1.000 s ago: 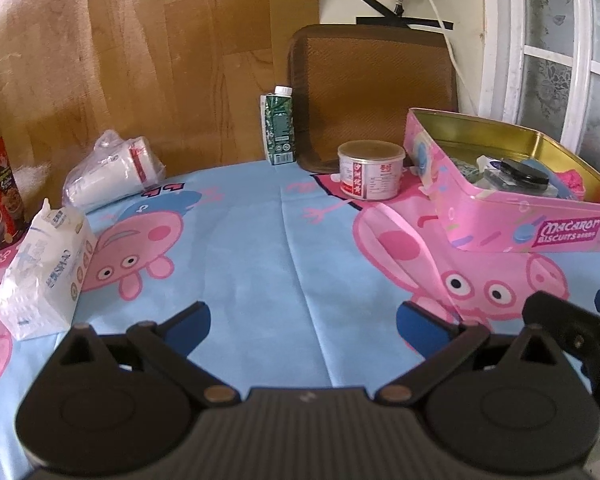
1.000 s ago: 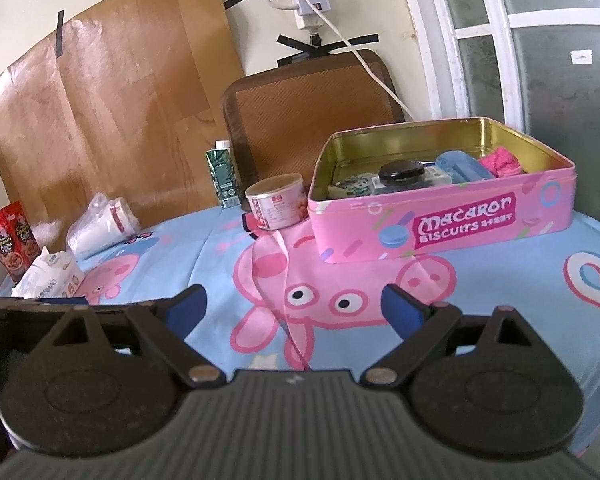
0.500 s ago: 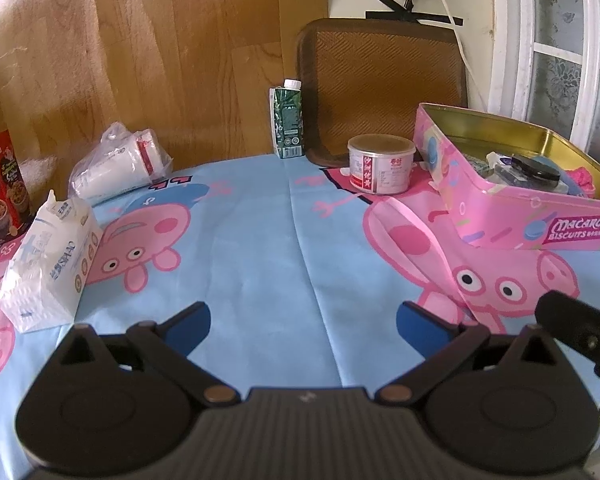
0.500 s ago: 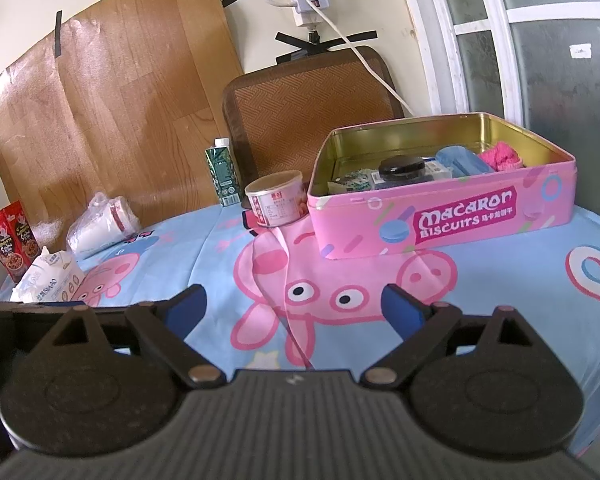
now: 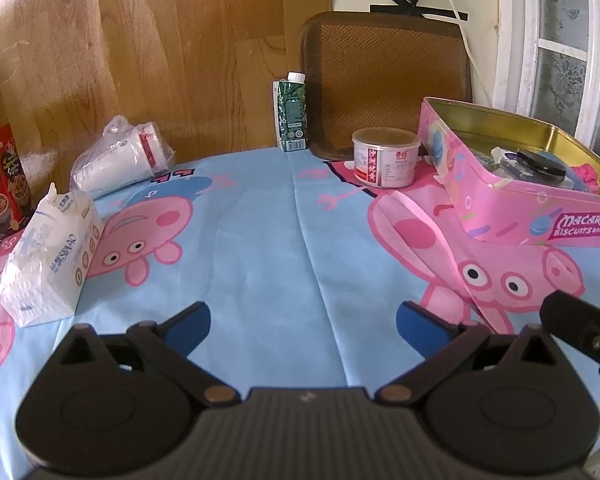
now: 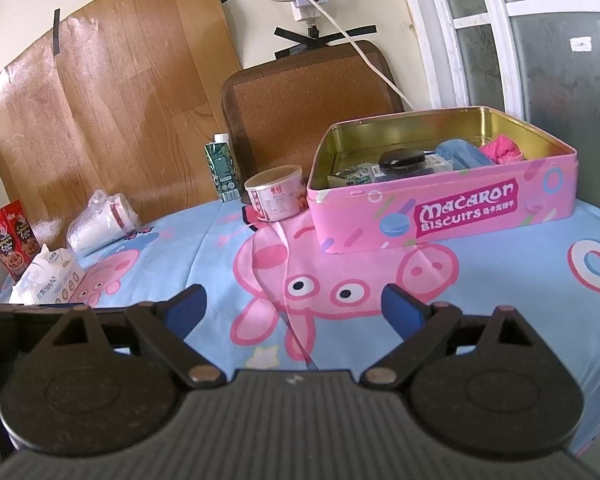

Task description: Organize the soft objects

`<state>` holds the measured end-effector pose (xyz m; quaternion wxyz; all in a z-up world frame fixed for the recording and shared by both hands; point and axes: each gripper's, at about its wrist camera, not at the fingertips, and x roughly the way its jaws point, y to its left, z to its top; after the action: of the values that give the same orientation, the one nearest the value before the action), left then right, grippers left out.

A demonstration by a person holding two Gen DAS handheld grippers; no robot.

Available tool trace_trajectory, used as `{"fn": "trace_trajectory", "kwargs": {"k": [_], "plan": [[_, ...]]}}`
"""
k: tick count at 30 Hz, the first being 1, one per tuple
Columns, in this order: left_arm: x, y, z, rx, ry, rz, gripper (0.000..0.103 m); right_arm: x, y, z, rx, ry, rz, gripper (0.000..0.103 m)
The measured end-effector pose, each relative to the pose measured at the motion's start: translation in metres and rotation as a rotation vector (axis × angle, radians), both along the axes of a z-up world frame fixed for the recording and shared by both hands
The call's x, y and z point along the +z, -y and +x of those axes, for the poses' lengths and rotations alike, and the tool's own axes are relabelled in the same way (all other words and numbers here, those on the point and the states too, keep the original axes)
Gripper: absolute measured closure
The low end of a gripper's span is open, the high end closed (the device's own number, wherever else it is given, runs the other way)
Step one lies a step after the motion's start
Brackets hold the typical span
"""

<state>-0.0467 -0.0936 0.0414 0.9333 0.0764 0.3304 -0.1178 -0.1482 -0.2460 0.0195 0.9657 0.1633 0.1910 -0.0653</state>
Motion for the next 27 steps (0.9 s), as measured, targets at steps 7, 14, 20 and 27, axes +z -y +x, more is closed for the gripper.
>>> {"fn": "trace_trajectory", "kwargs": {"k": [7, 14, 20, 27], "plan": [[-0.0014, -0.0012, 0.0014, 0.001, -0.006, -0.002, 0.000, -0.0010, -0.0001, 0.0016, 0.007, -0.006, -0.002, 0.007], [-0.0018, -0.0012, 0.0009, -0.001, -0.007, -0.001, 0.000, -0.0015, 0.0005, 0.0021, 0.004, -0.007, 0.001, 0.007], [-0.0020, -0.0013, 0.0009, -0.004, -0.008, 0.000, 0.000, -0.0012, 0.0011, 0.0024, 0.008, -0.008, 0.000, 0.007], [-0.0021, -0.0015, 0.0025, -0.018, -0.006, 0.006, 0.000, -0.0010, 0.0011, 0.0031, 0.008, -0.009, 0.001, 0.007]]}}
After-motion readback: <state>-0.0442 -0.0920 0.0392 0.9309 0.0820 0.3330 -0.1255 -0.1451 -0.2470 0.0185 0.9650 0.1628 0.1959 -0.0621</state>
